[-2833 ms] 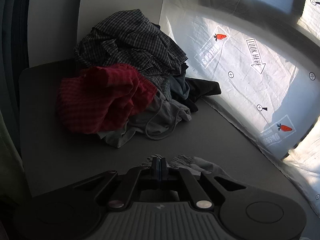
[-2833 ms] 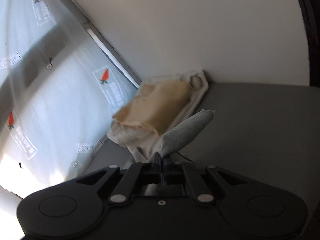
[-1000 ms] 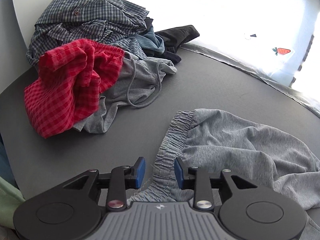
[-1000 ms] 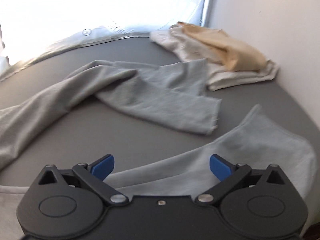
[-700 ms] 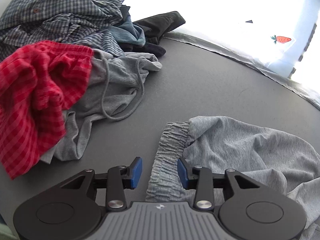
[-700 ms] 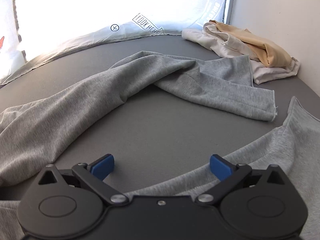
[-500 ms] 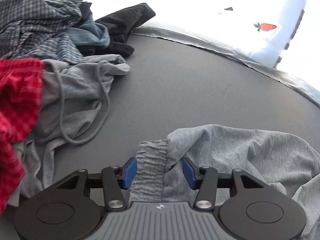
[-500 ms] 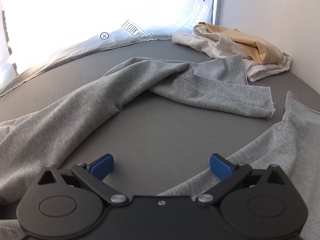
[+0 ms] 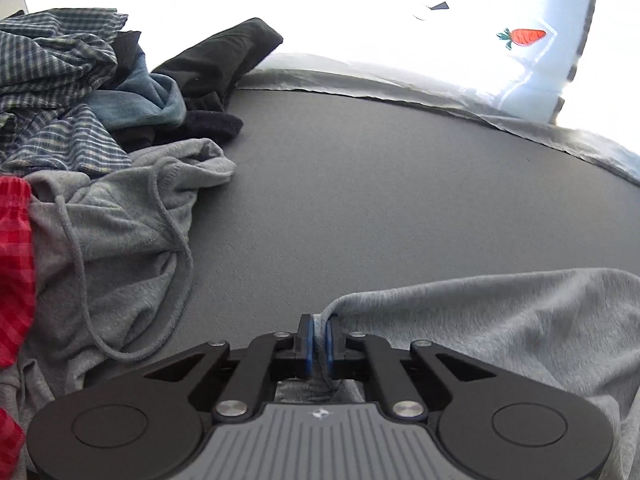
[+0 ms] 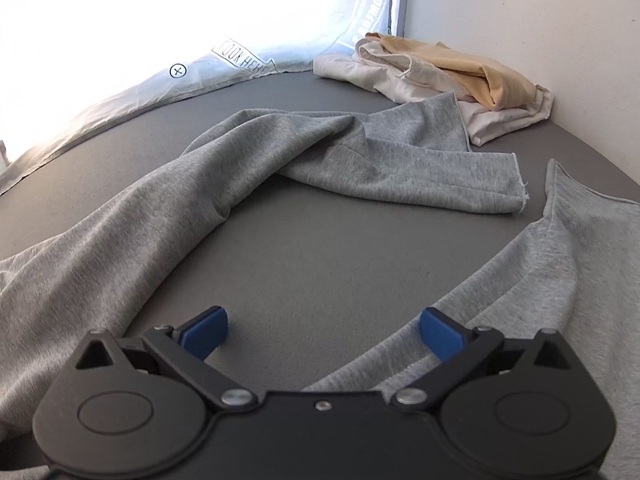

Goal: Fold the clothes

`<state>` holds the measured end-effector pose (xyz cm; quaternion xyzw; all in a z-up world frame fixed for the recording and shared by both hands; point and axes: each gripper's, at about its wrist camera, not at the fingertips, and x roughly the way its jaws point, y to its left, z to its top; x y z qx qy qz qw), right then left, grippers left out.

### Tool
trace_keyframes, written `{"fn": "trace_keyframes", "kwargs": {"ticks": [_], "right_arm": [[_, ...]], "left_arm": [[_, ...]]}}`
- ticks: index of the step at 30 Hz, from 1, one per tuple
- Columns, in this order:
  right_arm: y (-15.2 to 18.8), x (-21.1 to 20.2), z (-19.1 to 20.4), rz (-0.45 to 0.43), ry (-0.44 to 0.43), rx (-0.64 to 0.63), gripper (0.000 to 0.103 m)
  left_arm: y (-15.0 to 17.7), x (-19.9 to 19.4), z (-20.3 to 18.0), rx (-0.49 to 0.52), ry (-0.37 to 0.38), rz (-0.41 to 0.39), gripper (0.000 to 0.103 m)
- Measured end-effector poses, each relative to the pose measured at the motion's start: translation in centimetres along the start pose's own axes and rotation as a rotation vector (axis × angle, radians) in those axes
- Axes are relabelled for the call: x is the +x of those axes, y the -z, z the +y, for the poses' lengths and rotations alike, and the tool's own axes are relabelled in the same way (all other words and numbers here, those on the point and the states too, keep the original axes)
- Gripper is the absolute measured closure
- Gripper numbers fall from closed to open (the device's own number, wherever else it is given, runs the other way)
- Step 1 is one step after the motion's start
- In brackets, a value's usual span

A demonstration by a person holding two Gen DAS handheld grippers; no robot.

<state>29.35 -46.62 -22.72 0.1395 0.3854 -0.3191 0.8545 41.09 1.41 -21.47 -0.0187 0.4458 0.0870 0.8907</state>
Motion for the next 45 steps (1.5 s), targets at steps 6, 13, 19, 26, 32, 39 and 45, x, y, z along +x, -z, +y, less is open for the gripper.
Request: {"fn": "trace_keyframes", "kwargs": {"ticks": [6,13,19,26,32,39,45], "right_arm": [[-0.9,0.3,0.5,0.055,-0.030,-0.044,0.000],[-1.5,-1.3,0.9,0.002,-0.086,-0.075,0.000],[-4.3,-0.5,-2.0,-0.023,-0.084,0.109,0.000],[-7.1,0.5,-5.8,-0.055,-0.108,0.249,0.011],[-10.3,2.3,-7.2,-0.046,-0.124,0.105,0.069],[-14.8,6.0,-6.9,-0.035,-0.169,-0.005,0.073],[-17.7,10.8,-6.0,0.039,-0.236,0.170,0.056]], "left_arm": [[-5.3,1.3,4.6,-0.141,-0.189,-0.082,0.103],[-9.0,0.4,8.6,-0.246,-0.169,-0.082,0.101],[-5.1,-1.2,1.3,-0.074,-0.016,-0.005,0.093],[0.8,-2.7,-5.4,-0.008,0.092,0.127,0.082],[0.4,-3.2,-7.4,0.025,0.056,0.104,0.072],[-3.5,-1.1,-9.0,-0.057,0.032,0.116,0.059],[-5.6,1.6,-10.8,-0.233,0.068,0.196,0.046]]}}
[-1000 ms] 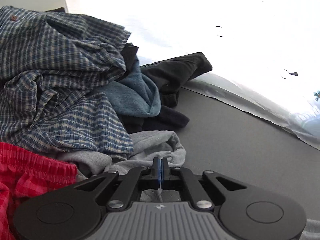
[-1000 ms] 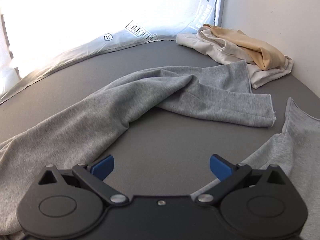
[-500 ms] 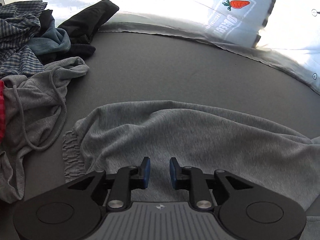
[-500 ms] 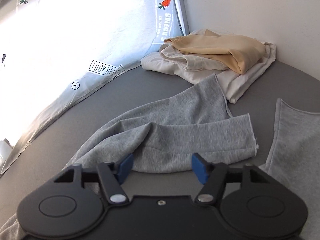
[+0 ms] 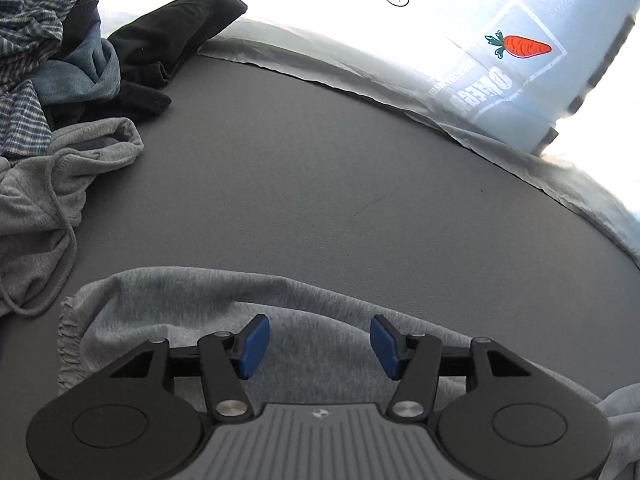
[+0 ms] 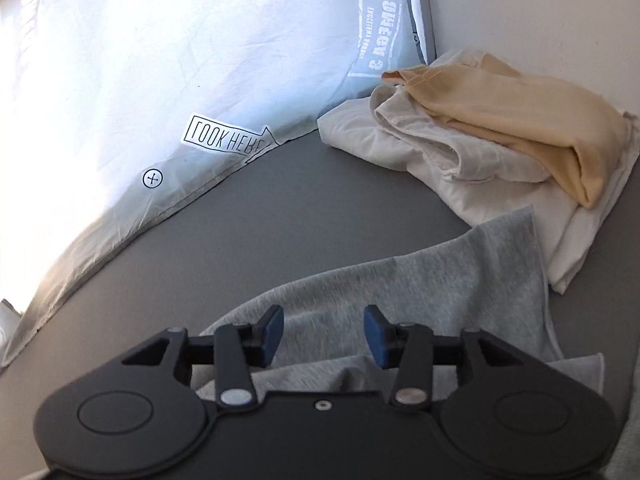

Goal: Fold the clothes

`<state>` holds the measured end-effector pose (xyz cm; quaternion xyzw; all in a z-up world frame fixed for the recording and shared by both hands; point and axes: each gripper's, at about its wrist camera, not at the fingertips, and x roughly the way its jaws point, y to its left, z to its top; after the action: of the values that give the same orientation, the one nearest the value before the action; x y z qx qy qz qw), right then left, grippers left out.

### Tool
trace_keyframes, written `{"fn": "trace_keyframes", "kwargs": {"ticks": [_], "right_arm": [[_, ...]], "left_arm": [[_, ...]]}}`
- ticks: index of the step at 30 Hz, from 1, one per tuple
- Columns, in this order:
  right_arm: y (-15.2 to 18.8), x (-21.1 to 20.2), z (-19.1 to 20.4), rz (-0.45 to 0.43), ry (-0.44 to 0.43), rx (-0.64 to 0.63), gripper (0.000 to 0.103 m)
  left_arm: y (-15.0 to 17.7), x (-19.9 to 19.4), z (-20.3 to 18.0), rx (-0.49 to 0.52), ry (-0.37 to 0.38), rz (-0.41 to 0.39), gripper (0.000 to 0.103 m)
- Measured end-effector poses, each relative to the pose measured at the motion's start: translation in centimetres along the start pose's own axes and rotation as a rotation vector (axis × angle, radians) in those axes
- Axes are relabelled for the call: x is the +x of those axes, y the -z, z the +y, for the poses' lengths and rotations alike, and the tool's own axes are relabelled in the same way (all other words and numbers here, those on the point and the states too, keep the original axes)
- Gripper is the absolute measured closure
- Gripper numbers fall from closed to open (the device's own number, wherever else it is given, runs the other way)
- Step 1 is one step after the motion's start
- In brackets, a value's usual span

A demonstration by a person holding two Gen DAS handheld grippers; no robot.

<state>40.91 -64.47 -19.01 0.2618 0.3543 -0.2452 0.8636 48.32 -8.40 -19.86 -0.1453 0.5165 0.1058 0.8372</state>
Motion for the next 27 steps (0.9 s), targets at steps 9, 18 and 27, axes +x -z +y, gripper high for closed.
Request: {"fn": "trace_keyframes", "kwargs": {"ticks": [9,18,27], "right_arm": [[-1.6,5.4,3.2,0.073,0.020,0.099,0.046],[-1.4,5.0,5.6,0.046,0.053,0.020,0.103],[-5.2,3.1,8.5,-0.035,0.042,-0.144,0.102]], "left_arm": [[-0.9,3.2,-2.4,-0.096,-0.041,0.102,0.039],[-0.6,2.7,-1.2,-0.166,-0.100,0.008,0.103],[-3.1,1.8,0.3,-0.206,-0.054,-0.064,0.103]]}}
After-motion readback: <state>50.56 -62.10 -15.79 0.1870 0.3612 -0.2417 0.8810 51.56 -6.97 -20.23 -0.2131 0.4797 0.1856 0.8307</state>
